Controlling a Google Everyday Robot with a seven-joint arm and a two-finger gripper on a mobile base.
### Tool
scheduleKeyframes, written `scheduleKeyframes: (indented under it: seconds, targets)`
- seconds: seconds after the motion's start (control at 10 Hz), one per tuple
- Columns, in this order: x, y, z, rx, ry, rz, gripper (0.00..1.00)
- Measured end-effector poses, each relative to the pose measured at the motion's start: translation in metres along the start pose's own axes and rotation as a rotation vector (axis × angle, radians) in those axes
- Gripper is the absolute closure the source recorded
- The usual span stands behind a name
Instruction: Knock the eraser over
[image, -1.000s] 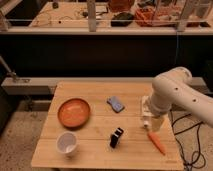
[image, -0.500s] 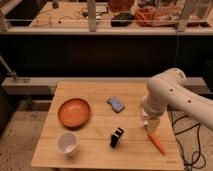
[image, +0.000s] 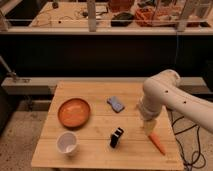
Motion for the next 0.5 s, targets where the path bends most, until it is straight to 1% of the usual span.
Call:
scheduleKeyframes:
  seconds: [0.5]
  targets:
    - [-0.021,0.005,0.009,-0.017,-0.018,-0.059,0.2]
